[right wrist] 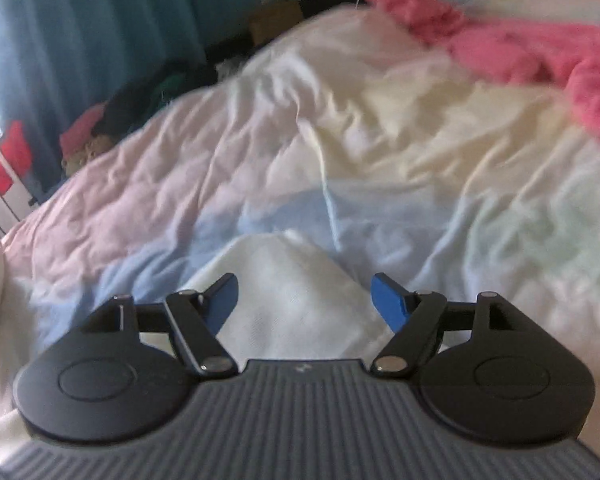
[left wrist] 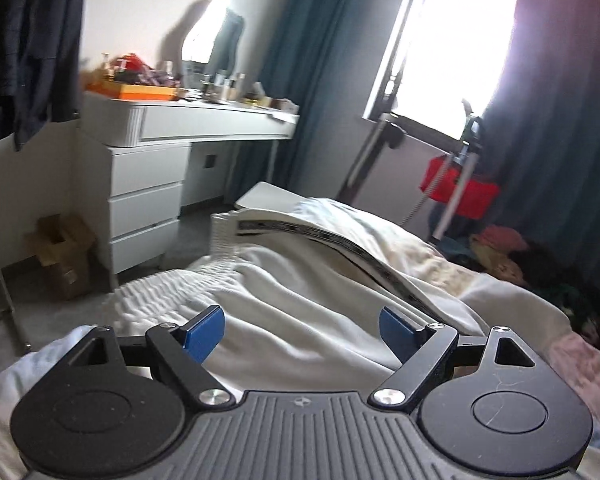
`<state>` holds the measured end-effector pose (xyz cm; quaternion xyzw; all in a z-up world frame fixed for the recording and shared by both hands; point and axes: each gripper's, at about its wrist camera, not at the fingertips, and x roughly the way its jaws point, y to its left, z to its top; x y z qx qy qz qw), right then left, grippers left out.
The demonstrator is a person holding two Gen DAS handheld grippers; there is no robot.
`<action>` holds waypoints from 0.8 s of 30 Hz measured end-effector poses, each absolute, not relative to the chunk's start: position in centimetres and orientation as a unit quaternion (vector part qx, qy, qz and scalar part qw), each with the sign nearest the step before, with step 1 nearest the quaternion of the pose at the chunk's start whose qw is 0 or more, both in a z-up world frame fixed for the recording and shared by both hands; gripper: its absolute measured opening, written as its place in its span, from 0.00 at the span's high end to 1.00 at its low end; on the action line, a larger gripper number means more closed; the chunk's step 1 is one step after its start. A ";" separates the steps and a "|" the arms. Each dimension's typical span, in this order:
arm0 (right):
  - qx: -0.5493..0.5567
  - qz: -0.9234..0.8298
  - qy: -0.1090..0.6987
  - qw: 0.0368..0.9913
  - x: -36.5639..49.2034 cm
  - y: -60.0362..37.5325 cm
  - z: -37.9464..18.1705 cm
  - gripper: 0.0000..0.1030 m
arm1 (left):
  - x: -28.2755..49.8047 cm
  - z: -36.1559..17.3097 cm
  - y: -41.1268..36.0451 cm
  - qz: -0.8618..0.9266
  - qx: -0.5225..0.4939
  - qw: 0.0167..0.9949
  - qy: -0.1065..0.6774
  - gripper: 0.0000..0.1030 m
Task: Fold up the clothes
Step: 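Open both grippers and release the cream garment onto the bed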
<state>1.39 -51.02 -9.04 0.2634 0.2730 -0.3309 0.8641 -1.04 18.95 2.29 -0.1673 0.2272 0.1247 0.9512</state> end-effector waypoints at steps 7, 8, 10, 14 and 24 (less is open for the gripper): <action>0.275 -0.272 0.296 0.873 3.3 -52.5 -11.3 0.25 | -0.2 1.3 17.0 0.090 -0.150 0.957 0.230 0.16; 0.274 -0.265 0.302 0.874 3.5 -52.4 -11.5 0.25 | -0.2 1.2 16.9 0.088 -0.146 0.958 0.230 0.16; 0.265 -0.263 0.305 0.876 3.8 -52.2 -11.6 0.26 | -0.1 1.1 16.6 0.083 -0.137 0.960 0.231 0.16; 0.263 -0.294 0.291 0.872 3.2 -52.3 -10.7 0.58 | 0.0 0.8 16.0 0.074 -0.120 0.963 0.231 0.16; 0.217 -0.344 0.280 0.870 2.9 -50.5 -9.3 0.82 | 0.1 0.4 14.8 0.054 -0.081 0.969 0.229 0.16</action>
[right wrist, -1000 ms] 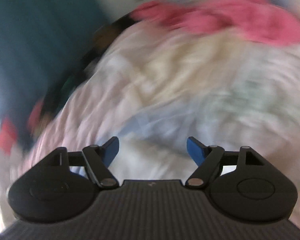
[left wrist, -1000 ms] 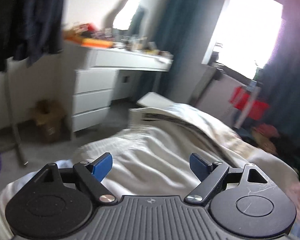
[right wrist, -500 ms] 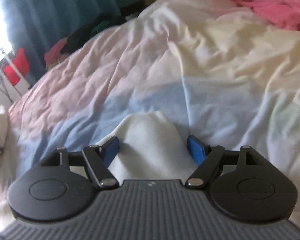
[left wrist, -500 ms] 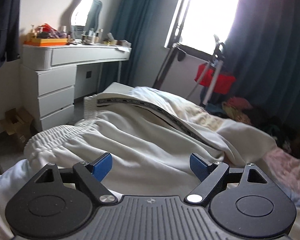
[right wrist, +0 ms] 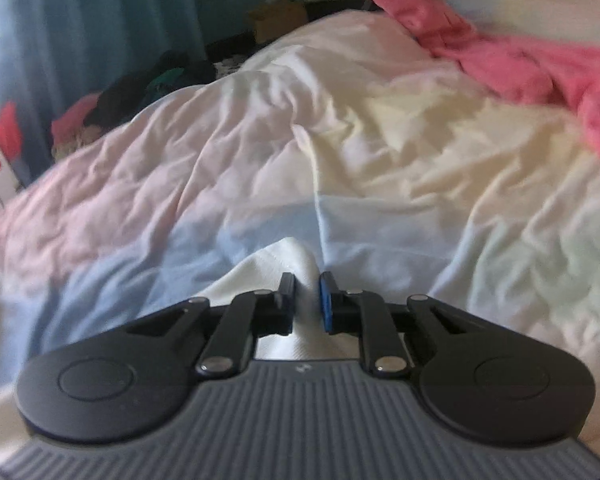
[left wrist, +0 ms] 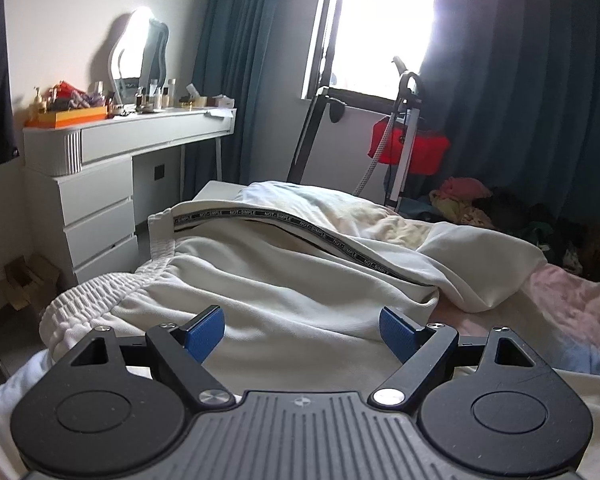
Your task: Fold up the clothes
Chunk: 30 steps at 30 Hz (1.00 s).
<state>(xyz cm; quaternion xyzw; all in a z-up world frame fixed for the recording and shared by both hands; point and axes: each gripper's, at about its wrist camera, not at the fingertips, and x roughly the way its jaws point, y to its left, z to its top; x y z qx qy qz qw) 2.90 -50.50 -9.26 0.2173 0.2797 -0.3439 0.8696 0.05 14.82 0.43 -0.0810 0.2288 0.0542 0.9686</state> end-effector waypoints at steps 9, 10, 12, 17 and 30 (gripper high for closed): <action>0.218 -0.303 0.245 0.895 2.0 -45.4 -5.6 0.37 | -0.1 0.0 13.8 0.042 -0.053 0.971 0.228 0.16; 0.225 -0.284 0.241 0.900 1.8 -44.4 -4.9 0.38 | -0.1 -0.1 13.4 0.038 -0.047 0.972 0.229 0.16; 0.230 -0.255 0.240 0.908 1.4 -42.0 -3.7 0.38 | 0.1 -0.4 12.6 0.026 -0.021 0.971 0.236 0.16; 0.223 -0.190 0.244 0.925 0.7 -34.9 -1.3 0.38 | 1.4 -0.9 10.3 -0.009 0.025 0.969 0.245 0.15; 0.290 -0.191 0.260 0.901 0.7 -29.8 -4.8 0.38 | 14.1 -3.6 -3.7 -0.134 0.124 0.948 0.259 0.07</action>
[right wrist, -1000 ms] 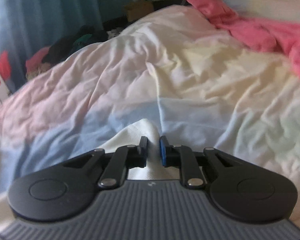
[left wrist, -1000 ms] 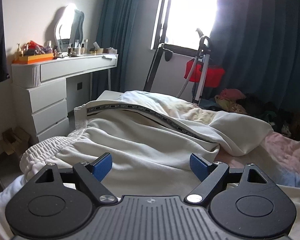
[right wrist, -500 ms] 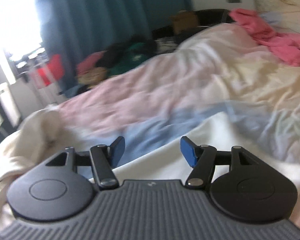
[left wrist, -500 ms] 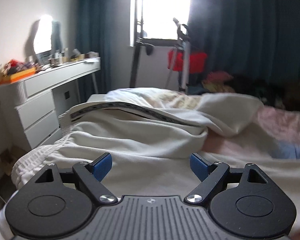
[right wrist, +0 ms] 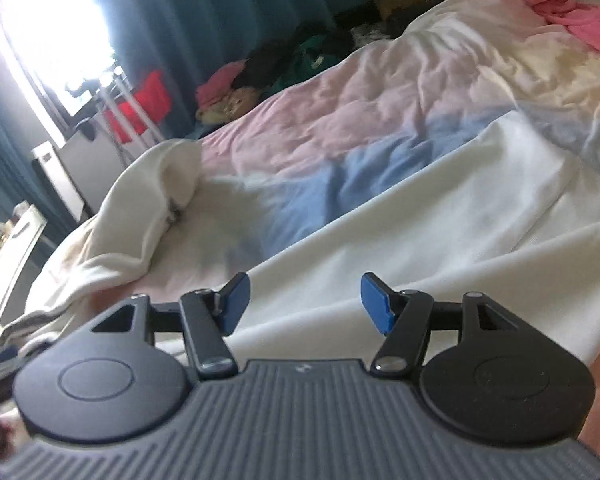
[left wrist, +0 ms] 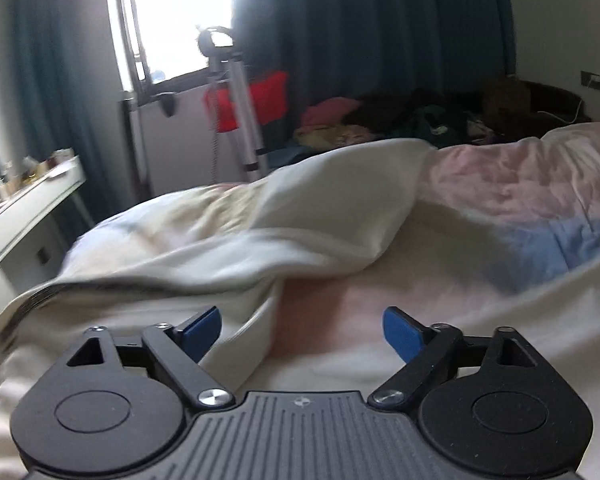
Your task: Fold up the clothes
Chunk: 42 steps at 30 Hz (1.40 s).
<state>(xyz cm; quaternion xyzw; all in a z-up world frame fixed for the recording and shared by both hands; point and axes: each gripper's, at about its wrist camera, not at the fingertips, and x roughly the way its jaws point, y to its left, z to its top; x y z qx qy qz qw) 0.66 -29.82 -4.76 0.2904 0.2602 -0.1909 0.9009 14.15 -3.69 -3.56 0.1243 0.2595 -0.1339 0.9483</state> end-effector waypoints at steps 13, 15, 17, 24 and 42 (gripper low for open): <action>0.315 -0.228 0.231 0.892 4.6 -32.5 -8.5 0.36 | 31.3 -6.4 -23.4 -0.123 0.321 0.912 0.224 0.04; 0.321 -0.226 0.235 0.889 5.5 -32.9 -9.2 0.37 | 33.5 -6.3 -23.8 -0.083 0.315 0.918 0.228 0.04; 0.314 -0.231 0.232 0.891 6.2 -33.1 -9.7 0.37 | 35.7 -6.1 -24.1 -0.042 0.296 0.925 0.235 0.27; 0.255 -0.235 0.231 0.909 7.9 -31.8 -10.6 0.37 | 36.9 -0.6 -21.9 -0.075 0.168 0.946 0.265 0.92; 0.273 -0.251 0.211 0.904 4.1 -30.8 -7.5 0.36 | 27.2 10.4 -15.9 -0.332 0.084 0.923 0.174 0.93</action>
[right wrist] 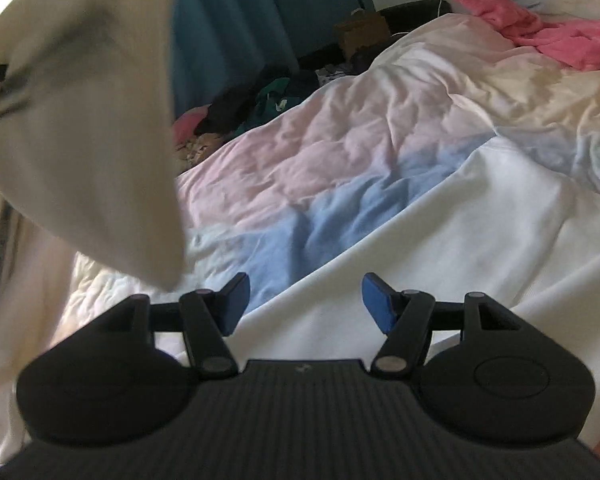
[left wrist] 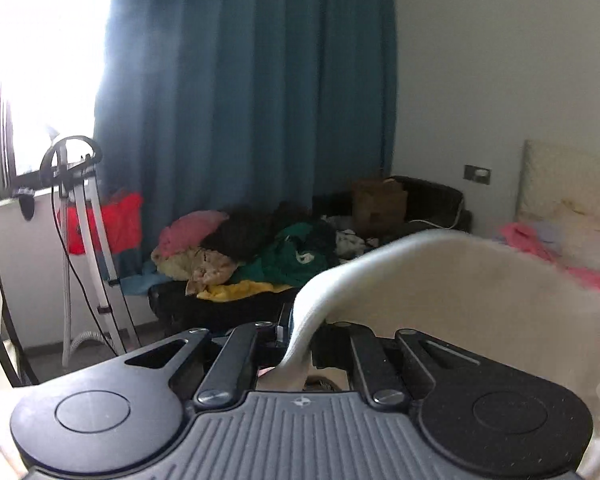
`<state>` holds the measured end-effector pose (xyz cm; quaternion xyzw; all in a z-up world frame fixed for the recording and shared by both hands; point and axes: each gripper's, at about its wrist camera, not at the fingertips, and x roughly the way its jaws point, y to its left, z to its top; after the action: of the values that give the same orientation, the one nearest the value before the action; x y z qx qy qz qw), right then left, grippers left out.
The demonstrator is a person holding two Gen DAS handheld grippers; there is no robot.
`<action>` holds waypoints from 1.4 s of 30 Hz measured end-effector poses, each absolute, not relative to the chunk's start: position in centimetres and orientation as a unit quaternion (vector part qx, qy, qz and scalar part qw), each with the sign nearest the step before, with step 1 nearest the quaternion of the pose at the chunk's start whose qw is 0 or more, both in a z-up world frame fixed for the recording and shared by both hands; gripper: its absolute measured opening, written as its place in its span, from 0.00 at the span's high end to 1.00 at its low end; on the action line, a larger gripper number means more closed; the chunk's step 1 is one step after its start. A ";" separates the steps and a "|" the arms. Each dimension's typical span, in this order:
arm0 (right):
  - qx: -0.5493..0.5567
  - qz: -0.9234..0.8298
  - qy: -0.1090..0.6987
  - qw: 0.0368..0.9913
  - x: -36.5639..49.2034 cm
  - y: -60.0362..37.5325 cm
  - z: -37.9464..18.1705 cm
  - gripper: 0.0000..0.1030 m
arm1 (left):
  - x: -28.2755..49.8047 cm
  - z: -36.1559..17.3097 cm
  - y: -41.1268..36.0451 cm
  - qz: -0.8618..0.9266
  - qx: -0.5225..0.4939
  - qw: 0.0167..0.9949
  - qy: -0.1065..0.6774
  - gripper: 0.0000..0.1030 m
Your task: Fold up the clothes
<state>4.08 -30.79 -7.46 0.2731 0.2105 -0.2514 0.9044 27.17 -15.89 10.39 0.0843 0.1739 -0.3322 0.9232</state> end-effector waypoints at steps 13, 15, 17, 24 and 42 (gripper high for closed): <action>0.255 -0.243 0.239 0.905 7.8 -30.5 -11.5 0.37 | 44.7 -4.1 -16.7 -0.139 -0.004 0.957 0.253 0.44; 0.244 -0.240 0.236 0.909 8.6 -30.1 -11.7 0.37 | 45.2 -4.0 -15.2 -0.144 -0.008 0.955 0.258 0.41; 0.237 -0.233 0.232 0.914 9.4 -29.9 -11.8 0.37 | 44.5 -3.2 -13.7 -0.151 -0.008 0.954 0.259 0.24; 0.189 -0.220 0.245 0.925 11.9 -28.6 -11.8 0.37 | 31.7 0.1 -6.3 -0.114 -0.031 0.952 0.284 0.13; 0.126 -0.118 0.213 0.962 2.4 -22.1 -6.1 0.37 | 4.9 0.7 5.5 -0.057 -0.065 0.959 0.268 0.04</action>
<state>2.43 -22.09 -6.07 0.1259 0.2131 -0.1182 0.9616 4.91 5.48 0.68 -0.0650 0.2685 -0.0571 0.9594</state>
